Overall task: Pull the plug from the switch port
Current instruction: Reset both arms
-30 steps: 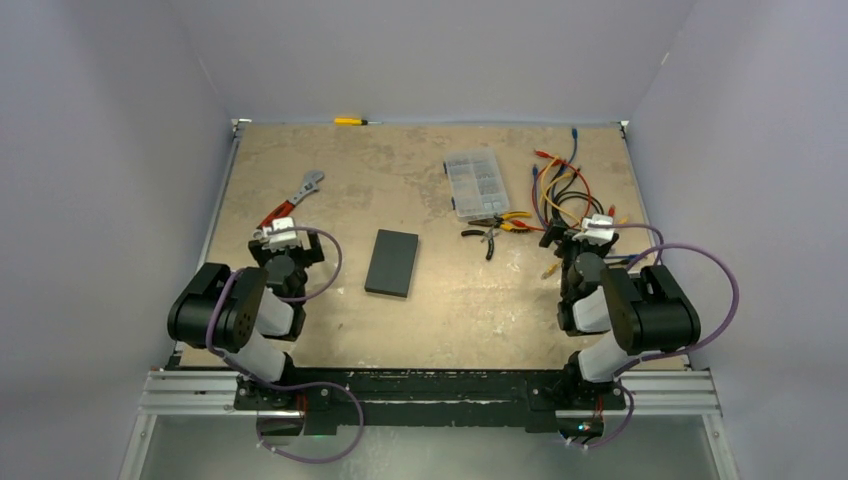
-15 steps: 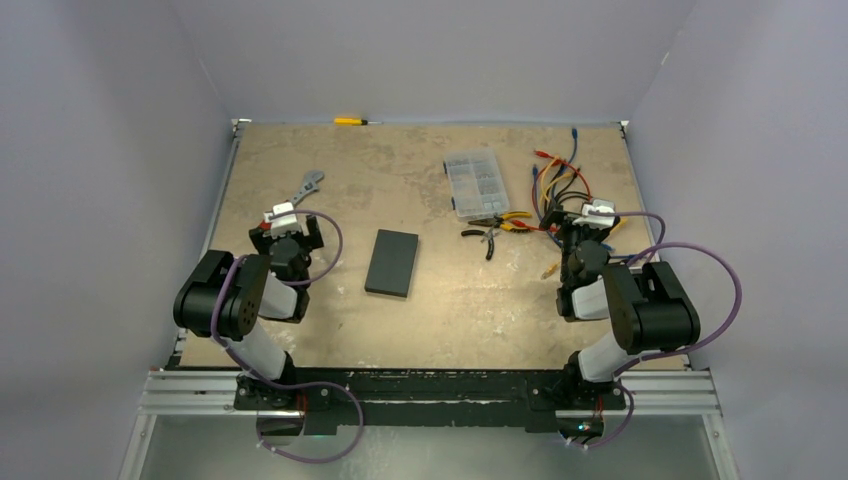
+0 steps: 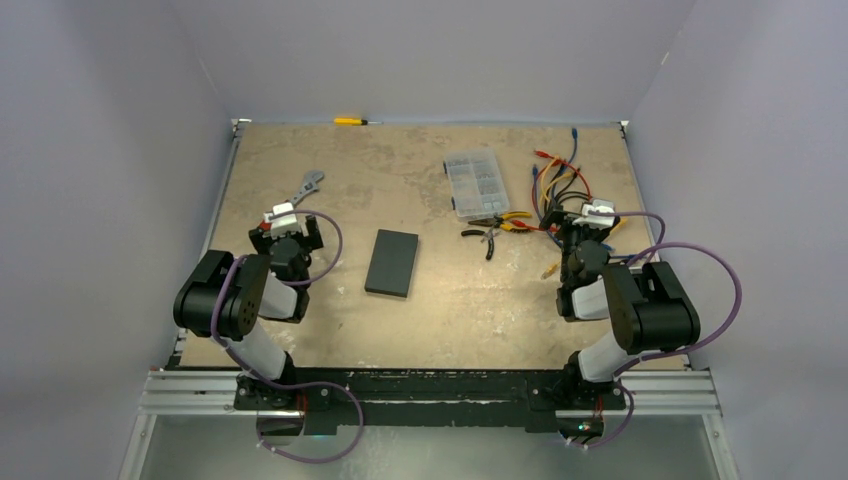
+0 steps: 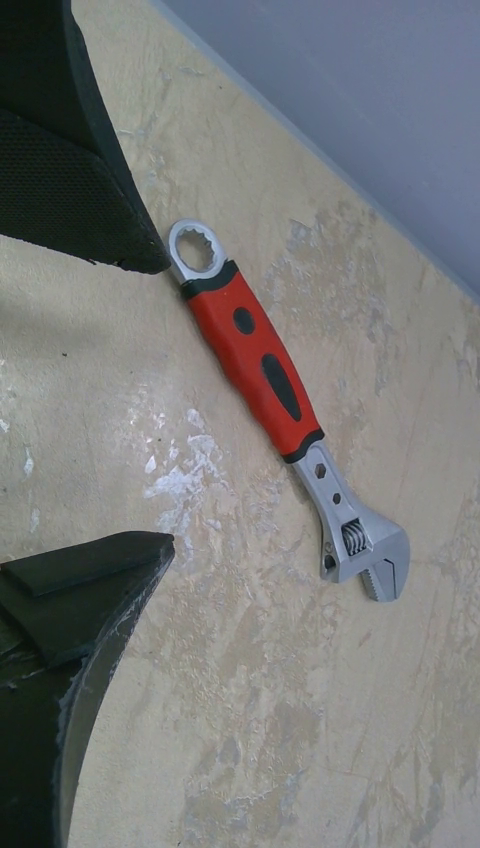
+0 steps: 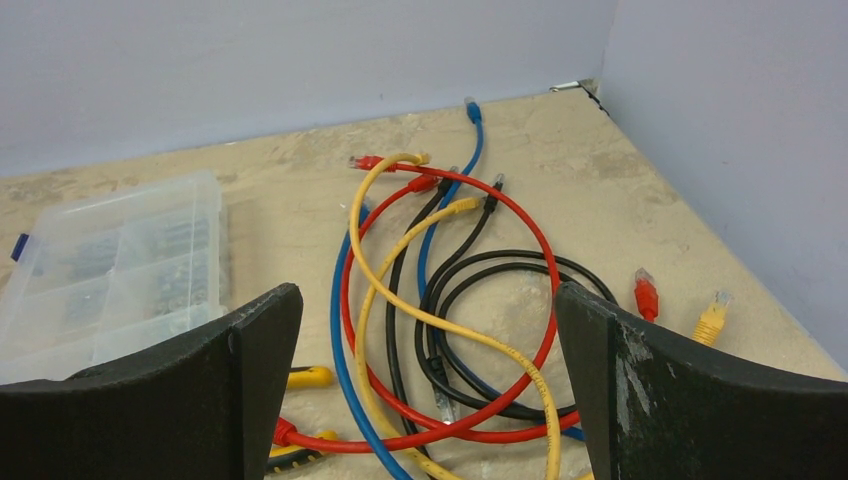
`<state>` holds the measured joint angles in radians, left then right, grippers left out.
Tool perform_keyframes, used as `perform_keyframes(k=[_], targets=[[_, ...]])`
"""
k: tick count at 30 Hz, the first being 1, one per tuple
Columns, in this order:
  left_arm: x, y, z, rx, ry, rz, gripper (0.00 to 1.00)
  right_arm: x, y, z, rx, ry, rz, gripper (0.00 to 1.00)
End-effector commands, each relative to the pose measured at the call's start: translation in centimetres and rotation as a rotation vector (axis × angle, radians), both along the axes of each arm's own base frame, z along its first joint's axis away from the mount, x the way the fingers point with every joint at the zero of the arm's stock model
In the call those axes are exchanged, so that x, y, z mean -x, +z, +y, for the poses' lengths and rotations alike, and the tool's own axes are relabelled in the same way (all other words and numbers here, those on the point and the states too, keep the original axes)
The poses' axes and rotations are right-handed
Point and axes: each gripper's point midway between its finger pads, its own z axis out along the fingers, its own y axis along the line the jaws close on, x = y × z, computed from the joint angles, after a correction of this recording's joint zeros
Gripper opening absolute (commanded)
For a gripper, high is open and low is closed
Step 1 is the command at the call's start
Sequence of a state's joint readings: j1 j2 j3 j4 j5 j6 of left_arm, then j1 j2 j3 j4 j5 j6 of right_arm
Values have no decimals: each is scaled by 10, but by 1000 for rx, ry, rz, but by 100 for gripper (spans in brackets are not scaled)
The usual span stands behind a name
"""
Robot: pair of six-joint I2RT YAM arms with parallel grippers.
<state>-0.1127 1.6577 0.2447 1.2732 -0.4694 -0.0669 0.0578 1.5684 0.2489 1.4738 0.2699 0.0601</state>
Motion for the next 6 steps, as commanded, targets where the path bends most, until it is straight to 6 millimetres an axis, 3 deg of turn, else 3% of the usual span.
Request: perform_keyframes(k=[1,6], targets=[[-6,9,-1,11,3,-39,99,-2,17,-2,20,-6,-55,99],[-6,9,-2,11,-1,-36,99,-2,16,-2,19,-7,-54,99]])
